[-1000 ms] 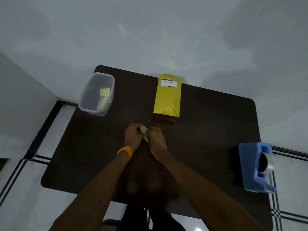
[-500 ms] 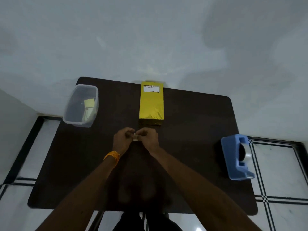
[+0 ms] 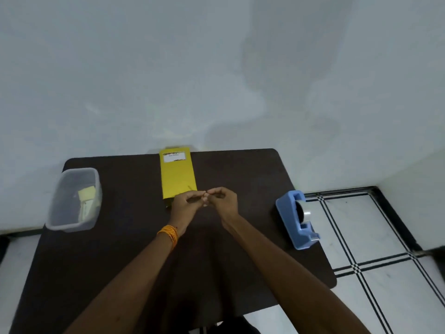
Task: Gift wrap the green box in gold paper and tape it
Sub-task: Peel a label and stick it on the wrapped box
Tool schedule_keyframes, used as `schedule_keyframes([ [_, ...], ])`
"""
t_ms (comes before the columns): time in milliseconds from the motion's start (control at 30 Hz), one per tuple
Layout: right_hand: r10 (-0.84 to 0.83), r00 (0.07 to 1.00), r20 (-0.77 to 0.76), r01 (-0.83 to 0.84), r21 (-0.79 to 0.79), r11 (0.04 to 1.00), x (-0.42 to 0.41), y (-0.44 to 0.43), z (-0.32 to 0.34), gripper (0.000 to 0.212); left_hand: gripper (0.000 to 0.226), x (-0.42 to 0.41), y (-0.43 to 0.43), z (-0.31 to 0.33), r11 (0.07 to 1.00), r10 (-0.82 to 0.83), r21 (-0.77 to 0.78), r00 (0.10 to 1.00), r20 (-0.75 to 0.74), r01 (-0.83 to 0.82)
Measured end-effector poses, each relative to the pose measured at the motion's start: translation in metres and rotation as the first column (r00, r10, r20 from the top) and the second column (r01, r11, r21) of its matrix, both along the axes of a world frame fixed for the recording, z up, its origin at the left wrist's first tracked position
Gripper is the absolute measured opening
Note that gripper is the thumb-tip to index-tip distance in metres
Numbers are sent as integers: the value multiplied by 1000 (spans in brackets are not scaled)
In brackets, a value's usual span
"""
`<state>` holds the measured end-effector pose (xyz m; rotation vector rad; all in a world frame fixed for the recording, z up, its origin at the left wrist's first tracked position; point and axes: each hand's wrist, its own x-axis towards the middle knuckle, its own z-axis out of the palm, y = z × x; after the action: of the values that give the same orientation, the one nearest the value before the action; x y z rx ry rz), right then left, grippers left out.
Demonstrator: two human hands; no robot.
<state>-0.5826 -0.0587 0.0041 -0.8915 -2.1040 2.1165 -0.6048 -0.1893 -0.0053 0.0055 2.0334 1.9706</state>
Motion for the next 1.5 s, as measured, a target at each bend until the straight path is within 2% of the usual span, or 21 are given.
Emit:
schedule_keyframes([
  [133, -19, 999, -42, 18, -24, 1000, 7, 31, 19, 7, 21, -5, 27, 15, 998, -51, -38, 996, -75, 48],
  [300, 107, 993, -54, -94, 206, 974, 12, 71, 31, 16, 19, -6, 61, 23, 995, -9, -100, 994, -105, -2],
  [433, 78, 995, -70, -50, 336, 941, 10, 103, 41, 27, 17, -7, 98, 31, 994, 9, -108, 994, -112, -21],
  [500, 72, 995, -66, -45, 337, 940, 9, 125, 44, 29, 16, -8, 117, 33, 994, 13, -107, 993, -117, -25],
  [633, 148, 988, -36, -134, 252, 958, 8, 176, 45, 14, 17, -10, 164, 38, 996, 38, -79, 994, -100, -46],
  [767, 184, 979, -87, -146, 333, 932, 3, 227, 48, 9, 16, -10, 218, 48, 993, 89, -74, 991, -104, -97],
  [967, 192, 973, -129, -151, 272, 950, 0, 280, 58, 9, 6, -10, 266, 63, 975, -16, -215, 954, -300, -51],
  [1133, 97, 993, -69, -96, 18, 995, -10, 296, 62, 11, 32, -15, 270, 65, 970, -179, -216, 929, -325, 111],
  [1233, 51, 998, -37, -55, -112, 992, -13, 299, 61, 16, 29, -24, 272, 64, 961, -220, -239, 913, -343, 142],
  [1367, 60, 997, -39, -65, -143, 988, -13, 302, 64, 18, 17, -35, 277, 68, 951, -241, -279, 885, -399, 133],
  [1500, 120, 989, -88, -127, -82, 988, -10, 306, 68, 9, 11, -37, 284, 72, 958, -205, -271, 889, -408, 97],
])
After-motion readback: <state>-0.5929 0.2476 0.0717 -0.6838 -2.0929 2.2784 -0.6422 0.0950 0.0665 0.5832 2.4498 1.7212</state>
